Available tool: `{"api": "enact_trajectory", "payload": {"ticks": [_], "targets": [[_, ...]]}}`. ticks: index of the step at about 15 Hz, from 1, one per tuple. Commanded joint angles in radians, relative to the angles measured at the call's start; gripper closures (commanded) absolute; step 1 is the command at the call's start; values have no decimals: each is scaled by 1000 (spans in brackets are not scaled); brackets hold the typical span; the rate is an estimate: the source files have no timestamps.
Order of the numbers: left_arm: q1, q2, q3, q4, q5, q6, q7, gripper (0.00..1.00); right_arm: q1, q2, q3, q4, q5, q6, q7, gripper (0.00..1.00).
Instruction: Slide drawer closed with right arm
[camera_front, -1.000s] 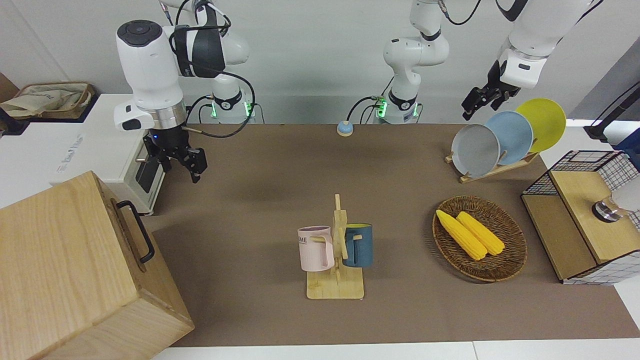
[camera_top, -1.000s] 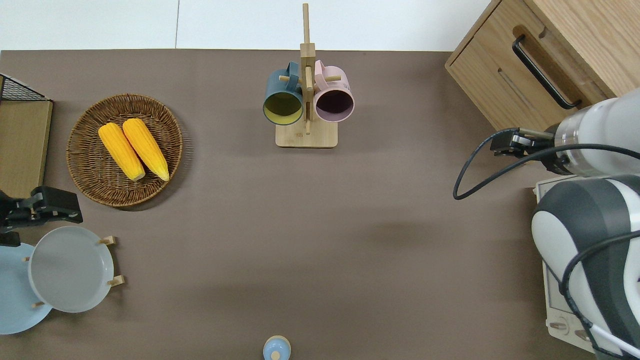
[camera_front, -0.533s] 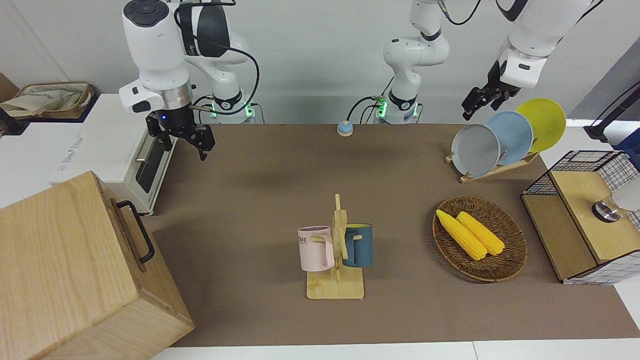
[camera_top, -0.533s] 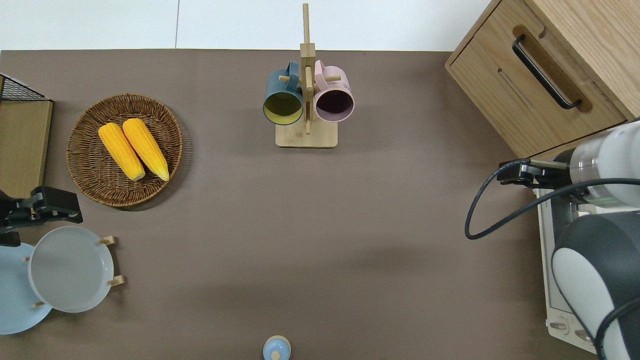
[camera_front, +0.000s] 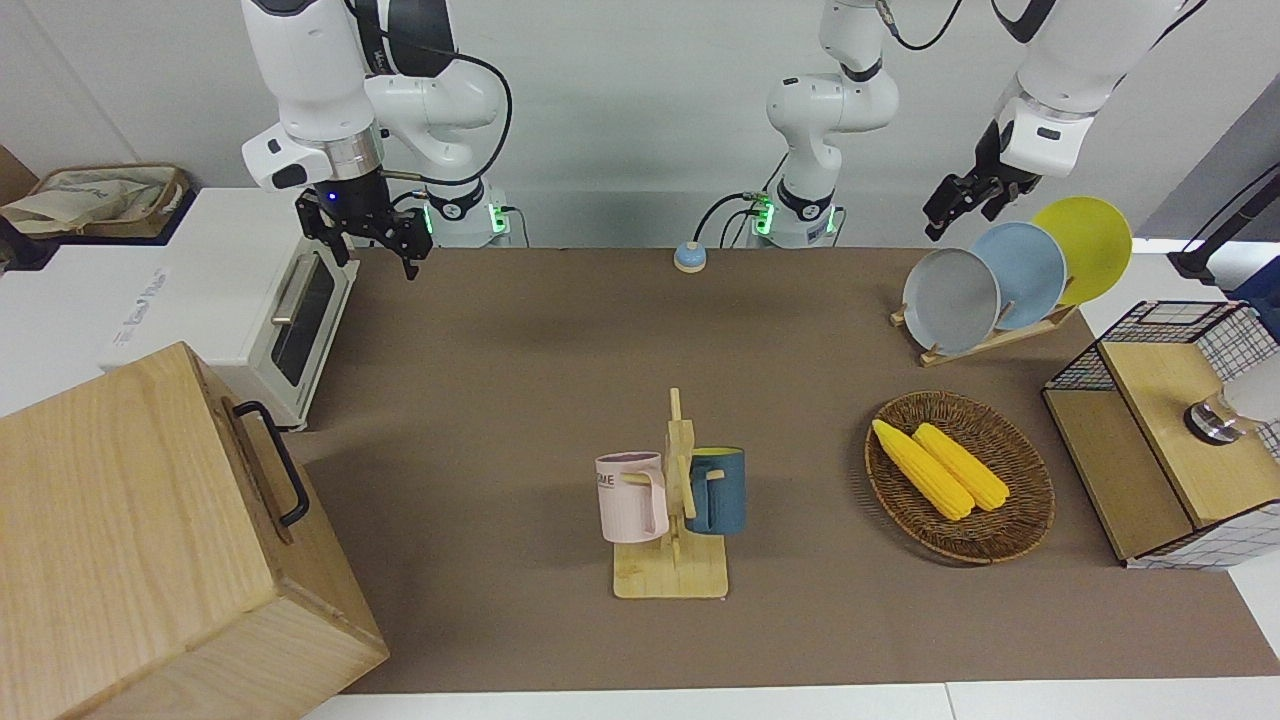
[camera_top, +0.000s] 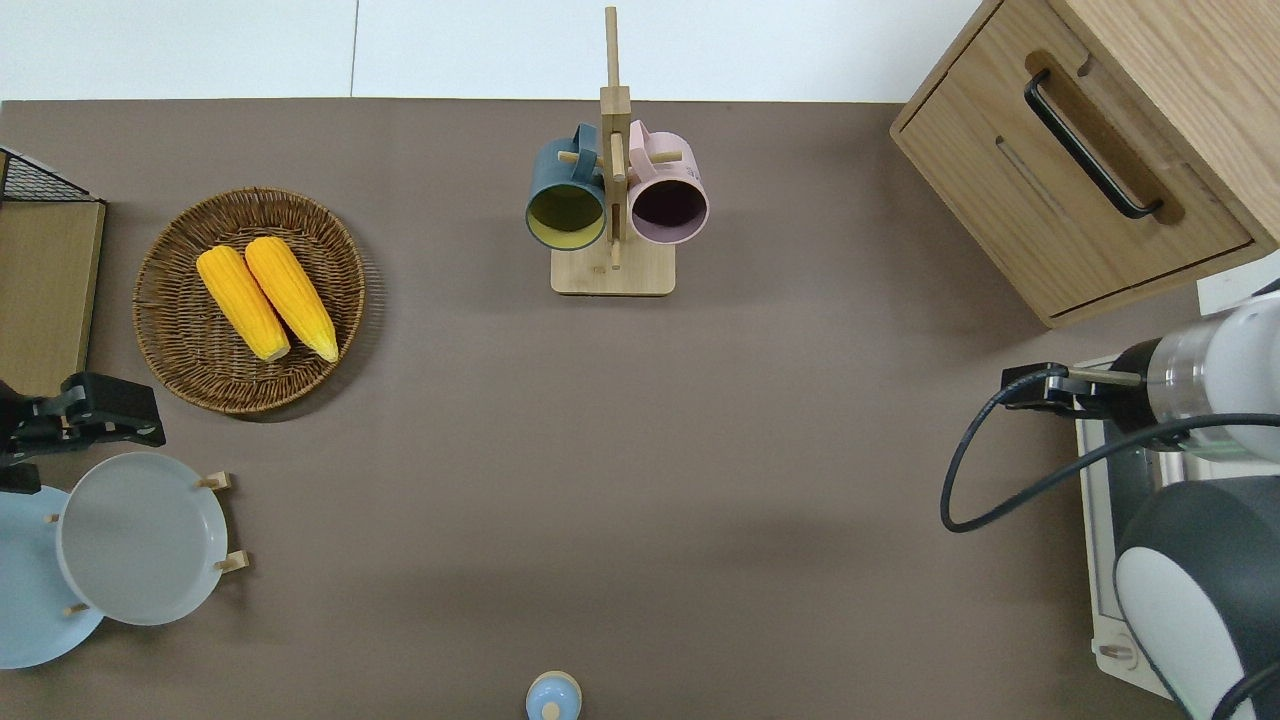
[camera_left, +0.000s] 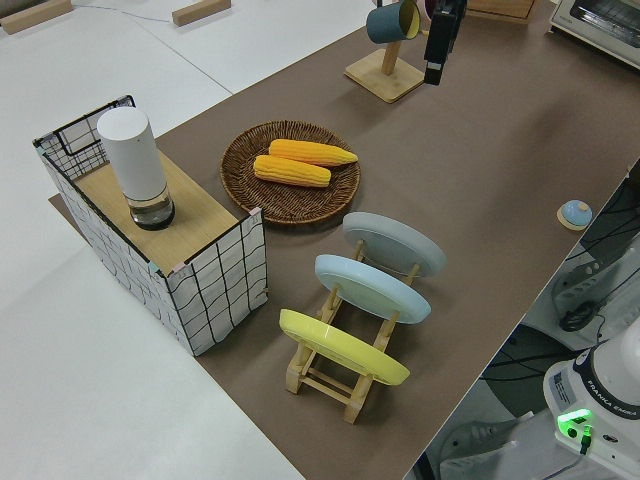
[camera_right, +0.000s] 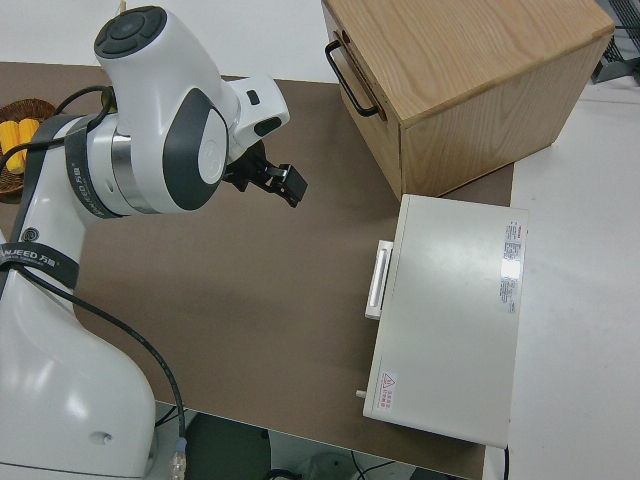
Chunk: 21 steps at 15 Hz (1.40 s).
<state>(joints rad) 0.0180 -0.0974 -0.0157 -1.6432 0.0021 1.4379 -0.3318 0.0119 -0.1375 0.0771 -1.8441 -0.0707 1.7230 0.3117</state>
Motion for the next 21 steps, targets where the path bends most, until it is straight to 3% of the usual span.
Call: {"api": "enact_trajectory", "payload": {"ticks": [1,4,9,12,21], "targets": [[-4,-8,5,0,-4,-2,10,7,7,-25,-40,-27,41,-2,-81,13],[-4,-8,5,0,-4,-2,10,7,7,-1,-49,5,51,7,-89,13],[-4,-8,5,0,-4,-2,10,7,5,71,-45,123,51,-20,-105,13],[-4,-8,5,0,-4,-2,10,7,5,73,-49,175,52,-49,-106,13],[-4,-8,5,0,-4,-2,10,7,7,73,-56,207,48,-77,-123,13]]}}
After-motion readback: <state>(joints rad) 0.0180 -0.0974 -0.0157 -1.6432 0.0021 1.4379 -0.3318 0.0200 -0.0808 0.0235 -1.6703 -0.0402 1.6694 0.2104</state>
